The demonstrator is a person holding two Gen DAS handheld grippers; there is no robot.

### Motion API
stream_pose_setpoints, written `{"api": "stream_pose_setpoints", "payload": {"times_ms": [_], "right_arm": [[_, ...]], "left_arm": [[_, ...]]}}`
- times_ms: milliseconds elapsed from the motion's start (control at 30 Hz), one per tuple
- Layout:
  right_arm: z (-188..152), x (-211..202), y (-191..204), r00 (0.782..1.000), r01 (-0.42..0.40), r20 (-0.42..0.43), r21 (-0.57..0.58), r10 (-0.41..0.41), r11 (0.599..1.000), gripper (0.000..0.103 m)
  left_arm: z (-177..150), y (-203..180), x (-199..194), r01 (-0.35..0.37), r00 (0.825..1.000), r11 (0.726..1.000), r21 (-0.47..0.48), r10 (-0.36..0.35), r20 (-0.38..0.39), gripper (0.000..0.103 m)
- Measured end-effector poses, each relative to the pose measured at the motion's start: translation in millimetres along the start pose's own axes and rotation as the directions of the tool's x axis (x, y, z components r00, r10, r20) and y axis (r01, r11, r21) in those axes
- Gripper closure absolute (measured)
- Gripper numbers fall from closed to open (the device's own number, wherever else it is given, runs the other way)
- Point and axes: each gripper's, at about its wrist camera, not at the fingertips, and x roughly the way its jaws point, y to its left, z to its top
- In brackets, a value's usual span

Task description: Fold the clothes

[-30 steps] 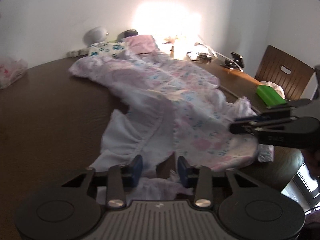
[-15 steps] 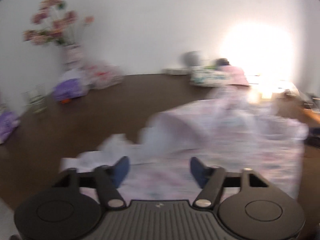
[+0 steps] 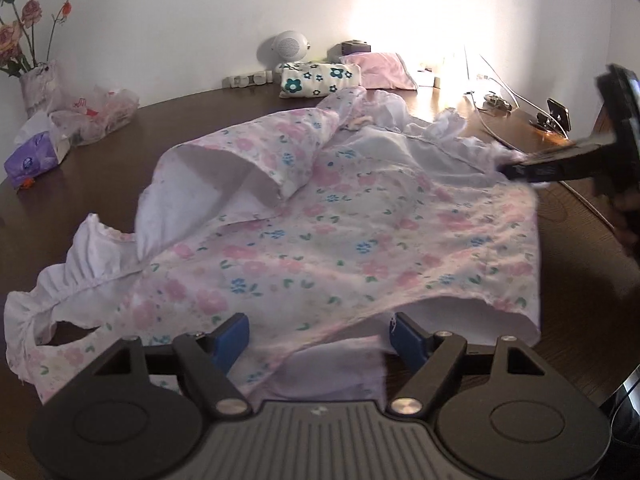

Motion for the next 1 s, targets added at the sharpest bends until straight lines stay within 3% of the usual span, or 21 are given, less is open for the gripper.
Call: {"api": "stream_pose_setpoints", "payload": {"times_ms": [100, 233, 300, 433, 500, 567, 633, 733, 800, 833, 867, 933, 967, 1000], "right_arm": [[-26, -29, 0, 0.999, 0.006, -0.042, 0.014, -0.006, 1.000, 0.087], [-56, -78, 20, 0.985, -0.079, -0.156, -0.036, 0.072, 0.996, 0.087], [-55, -102, 21, 0.979, -0.159, -0.134, -0.038, 0.153, 0.987, 0.085], [-12, -123, 14, 0.979, -0.195, 0.062, -0.030, 0.196, 0.980, 0.062], [17, -102, 19, 0.967, -0.235, 0.091, -0.039, 0.238, 0.971, 0.056], [44, -60, 32, 0.952, -0.304, 0.002, -0.046, 0.305, 0.951, 0.055], [63, -16, 48, 0.918, -0.386, -0.111, -0.043, 0.380, 0.921, 0.055], [72, 29, 68, 0.898, -0.411, -0.189, -0.034, 0.398, 0.911, 0.057], [76, 47, 78, 0.893, -0.421, -0.194, -0.038, 0.406, 0.906, 0.058], [79, 50, 80, 0.894, -0.420, -0.186, -0.039, 0.407, 0.906, 0.059], [81, 52, 79, 0.898, -0.417, -0.167, -0.032, 0.406, 0.908, 0.059], [84, 55, 74, 0.904, -0.420, -0.092, -0.014, 0.417, 0.908, 0.059], [83, 56, 71, 0.906, -0.422, -0.047, -0.007, 0.421, 0.907, 0.057], [82, 59, 66, 0.915, -0.403, -0.008, 0.012, 0.403, 0.915, 0.056]], "left_arm": [[-1, 18, 1, -0.007, 1.000, 1.000, -0.007, 0.007, -0.003, 0.016], [4, 45, 6, -0.029, 0.999, 0.999, -0.030, 0.028, -0.030, 0.011], [11, 56, 4, -0.007, 0.998, 1.000, -0.029, 0.005, -0.062, 0.016], [42, 78, -17, 0.073, 0.997, 0.997, -0.022, -0.073, 0.019, 0.014], [67, 82, -14, 0.107, 0.994, 0.993, -0.047, -0.106, 0.021, 0.014], [90, 80, 1, 0.172, 0.985, 0.983, -0.065, -0.174, -0.014, 0.016], [109, 73, 24, 0.253, 0.965, 0.965, -0.065, -0.256, -0.052, 0.016], [124, 62, 62, 0.300, 0.942, 0.951, -0.075, -0.308, -0.136, 0.049], [133, 64, 85, 0.333, 0.923, 0.936, -0.118, -0.349, -0.165, 0.096], [135, 69, 91, 0.312, 0.933, 0.938, -0.150, -0.333, -0.138, 0.101], [137, 74, 95, 0.287, 0.945, 0.940, -0.183, -0.309, -0.107, 0.099], [141, 96, 96, 0.265, 0.964, 0.920, -0.288, -0.260, 0.055, 0.093], [142, 108, 98, 0.247, 0.968, 0.899, -0.360, -0.218, 0.121, 0.082], [141, 119, 102, 0.227, 0.972, 0.875, -0.427, -0.177, 0.154, 0.062]]}}
